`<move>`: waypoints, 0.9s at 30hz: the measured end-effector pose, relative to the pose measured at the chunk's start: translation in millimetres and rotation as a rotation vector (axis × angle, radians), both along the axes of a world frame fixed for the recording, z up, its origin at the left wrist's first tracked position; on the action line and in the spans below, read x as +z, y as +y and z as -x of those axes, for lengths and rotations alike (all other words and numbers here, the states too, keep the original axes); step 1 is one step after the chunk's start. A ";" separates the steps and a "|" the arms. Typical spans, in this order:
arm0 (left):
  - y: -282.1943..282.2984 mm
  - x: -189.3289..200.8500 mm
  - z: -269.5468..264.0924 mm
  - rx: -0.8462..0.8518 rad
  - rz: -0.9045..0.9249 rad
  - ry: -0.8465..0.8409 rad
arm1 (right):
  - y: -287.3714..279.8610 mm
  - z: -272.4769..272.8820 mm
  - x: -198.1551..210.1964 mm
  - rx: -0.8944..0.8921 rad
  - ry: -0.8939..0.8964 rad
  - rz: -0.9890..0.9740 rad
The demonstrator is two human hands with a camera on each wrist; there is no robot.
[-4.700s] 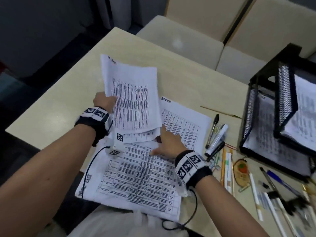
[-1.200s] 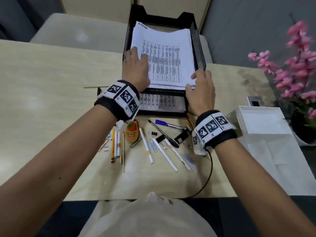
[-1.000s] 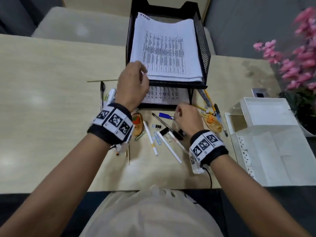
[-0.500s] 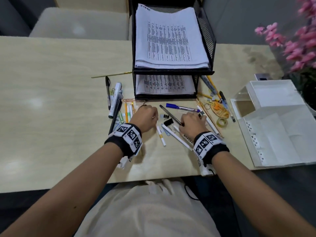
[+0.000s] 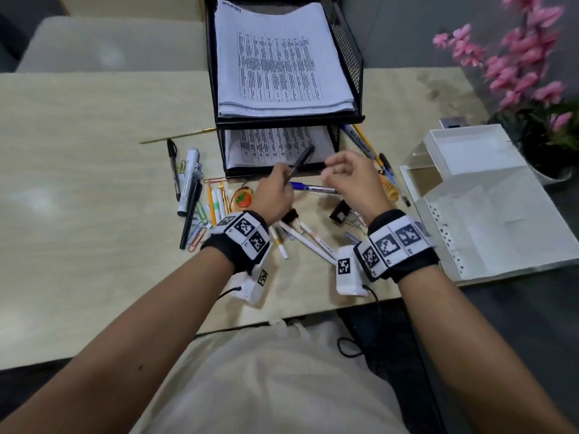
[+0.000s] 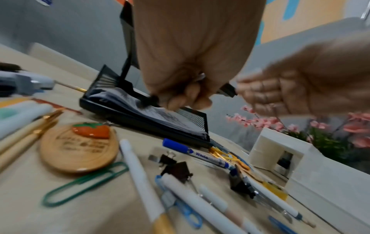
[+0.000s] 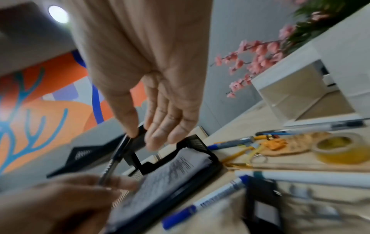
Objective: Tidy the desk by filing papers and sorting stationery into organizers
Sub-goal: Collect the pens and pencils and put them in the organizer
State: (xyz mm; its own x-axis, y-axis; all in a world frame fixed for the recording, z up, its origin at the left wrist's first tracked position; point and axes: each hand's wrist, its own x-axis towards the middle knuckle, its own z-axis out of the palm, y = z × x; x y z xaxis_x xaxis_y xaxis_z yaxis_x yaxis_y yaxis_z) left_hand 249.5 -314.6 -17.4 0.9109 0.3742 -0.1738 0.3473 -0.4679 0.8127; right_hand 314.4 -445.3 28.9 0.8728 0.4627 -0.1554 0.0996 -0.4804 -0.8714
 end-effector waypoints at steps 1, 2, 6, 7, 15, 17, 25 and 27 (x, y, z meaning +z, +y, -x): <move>3.4 -1.7 2.1 0.062 0.025 -0.013 | -3.2 2.4 -9.6 0.004 0.000 0.109; 7.8 -4.1 4.5 0.111 0.061 -0.023 | -6.3 6.3 -21.9 0.036 -0.004 0.238; 21.6 -9.8 18.5 0.260 0.182 0.002 | -15.7 29.9 -63.1 0.216 -0.054 0.671; 23.0 -10.7 21.0 0.287 0.188 0.009 | -16.5 33.4 -67.0 0.262 -0.087 0.731; 12.6 -10.5 27.4 0.268 0.583 0.119 | -15.9 29.8 -52.5 0.071 -0.031 0.414; 5.6 -5.6 25.5 0.243 0.658 0.128 | -6.8 34.1 -40.9 0.078 0.130 0.152; 0.0 3.0 16.1 0.328 0.620 -0.012 | 7.1 39.8 -46.4 0.064 0.118 0.044; 3.4 4.1 13.1 0.404 0.607 -0.049 | -2.1 41.2 -57.0 0.070 0.090 0.171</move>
